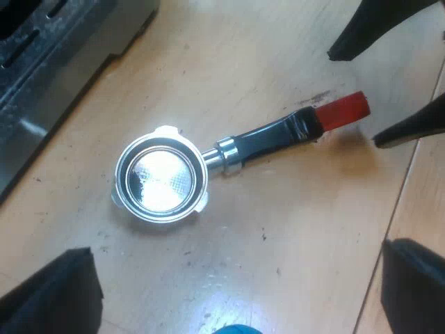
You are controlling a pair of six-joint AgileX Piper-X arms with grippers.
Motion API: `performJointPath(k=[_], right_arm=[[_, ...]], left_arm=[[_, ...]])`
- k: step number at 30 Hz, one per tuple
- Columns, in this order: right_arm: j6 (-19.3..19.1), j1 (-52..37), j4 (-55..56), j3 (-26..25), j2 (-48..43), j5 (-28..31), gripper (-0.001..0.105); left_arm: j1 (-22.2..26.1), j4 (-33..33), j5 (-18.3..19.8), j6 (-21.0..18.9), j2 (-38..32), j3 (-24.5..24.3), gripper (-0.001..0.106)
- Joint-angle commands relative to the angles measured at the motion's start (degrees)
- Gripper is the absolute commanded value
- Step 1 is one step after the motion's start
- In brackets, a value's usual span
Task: Grind coffee beans and then tamp
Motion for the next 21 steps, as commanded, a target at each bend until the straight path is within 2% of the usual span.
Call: performJointPath(k=[1, 2, 7, 11, 15, 19, 21], right_arm=[[-1.5, 1.6, 2.7, -1.4, -2.8, -0.1, 0.068], [-2.4, 3.6, 2.2, -2.0, -6.2, -0.1, 0.068], [-3.1, 7.1, 0.3, -2.1, -10.7, -0.1, 0.068], [-8.2, 10.6, -4.8, -2.1, -12.8, -0.1, 0.068], [-10.6, 12.7, -8.4, -2.1, -12.8, -0.1, 0.068], [-11.4, 13.4, -9.7, -2.1, -12.7, -0.1, 0.068], [-10.4, 13.4, -10.3, -2.1, -11.9, -0.1, 0.068]], left_arm=[[-0.2, 2.0, -0.3, 0.1, -0.8, -0.6, 0.084], [-0.2, 2.8, -0.3, 0.1, -0.8, -0.6, 0.084], [-0.2, 4.4, -0.3, 0.1, -0.8, -0.6, 0.084], [-0.2, 4.8, -0.3, -1.0, -0.8, -0.6, 0.084], [-0.2, 5.3, -0.3, -1.6, -0.8, -0.6, 0.084], [-0.2, 7.0, -0.6, -1.6, -0.8, -0.6, 0.084], [-0.2, 8.1, -2.5, -1.6, -0.8, -0.6, 0.084]])
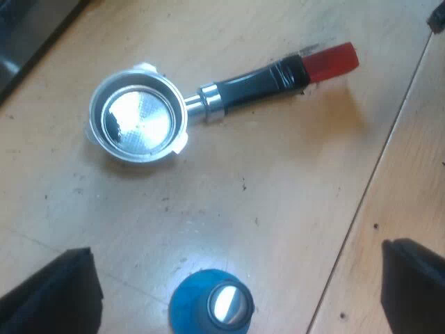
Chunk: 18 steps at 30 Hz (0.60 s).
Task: Grind coffee beans and then tamp
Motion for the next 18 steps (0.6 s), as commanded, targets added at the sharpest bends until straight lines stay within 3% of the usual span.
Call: performJointPath(k=[1, 5, 10, 18], right_arm=[[0.7, 0.1, -1.0, -0.4, 0.8, 0.1, 0.068], [3.2, 0.1, -2.4, -0.4, 3.6, 0.1, 0.068], [3.2, 0.1, -4.3, -0.4, 6.8, 0.0, 0.068], [4.1, 0.1, -5.1, -0.4, 8.4, 0.8, 0.068]], left_arm=[[-0.2, 1.2, -1.7, -0.6, -0.2, -0.4, 0.084], [-0.2, 2.3, -1.7, -1.0, 0.8, -0.4, 0.084], [-0.2, 4.2, -1.7, -1.0, 2.8, -0.4, 0.084], [-6.4, 7.4, -6.7, -1.8, 6.1, -0.4, 0.084]])
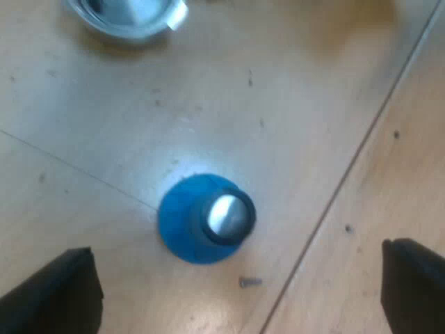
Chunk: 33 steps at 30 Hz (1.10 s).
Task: Grind coffee beans and then tamp
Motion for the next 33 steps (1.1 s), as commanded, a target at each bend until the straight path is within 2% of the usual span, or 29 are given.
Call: performJointPath(k=[1, 4, 7, 13, 19, 28, 33], right_arm=[[-0.2, 0.1, -0.4, -0.4, -0.1, 1.1, 0.068], [-0.2, 0.1, -0.4, -0.4, -0.1, 1.9, 0.068], [-0.2, 0.1, -0.4, -0.4, -0.1, 1.9, 0.068], [-0.2, 0.1, -0.4, -0.4, -0.1, 1.9, 0.068], [-0.2, 0.1, -0.3, -0.4, -0.1, 1.8, 0.083], [-0.2, 0.1, -0.3, -0.4, -0.1, 1.8, 0.082], [-0.2, 0.1, -0.3, -0.4, -0.1, 1.9, 0.082]], left_arm=[[-4.0, 1.4, -3.2, -0.9, -0.2, -0.4, 0.084], [-7.4, 0.8, -7.2, -2.3, 0.2, -0.4, 0.084], [-9.5, -0.6, -9.3, -3.1, 1.1, -0.4, 0.084], [-9.9, -4.0, -9.2, -3.6, 3.7, -0.4, 0.084], [-9.9, -4.4, -8.1, -3.5, 8.2, -0.4, 0.084], [-9.9, -8.8, -7.4, -3.3, 17.4, -0.4, 0.082], [-9.9, -8.8, -7.4, -3.8, 21.1, -0.4, 0.082]])
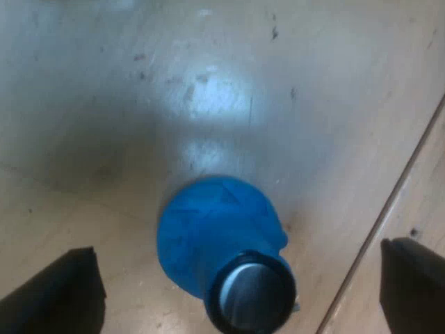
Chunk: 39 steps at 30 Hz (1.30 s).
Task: Grind coffee beans and then tamp
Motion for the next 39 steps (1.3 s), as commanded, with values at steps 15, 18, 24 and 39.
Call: performJointPath(k=[15, 18, 24, 39], right_arm=[[-0.1, 0.1, -0.2, -0.4, -0.1, 0.4, 0.082], [0.3, 0.1, -0.2, -0.4, -0.1, 0.4, 0.082], [1.2, 0.1, -0.2, -0.4, -0.1, 0.4, 0.082], [2.9, 0.1, -0.3, -0.4, -3.7, 8.6, 0.082]], left_arm=[[-0.4, -2.9, 0.3, -1.0, 7.3, -0.4, 0.069], [-0.4, -2.7, 0.3, -1.0, 7.3, -0.4, 0.055], [-0.4, -2.7, 1.8, -0.9, 7.3, -0.4, -0.001], [-0.4, 5.3, -0.5, -0.8, -3.7, -5.1, 0.0]])
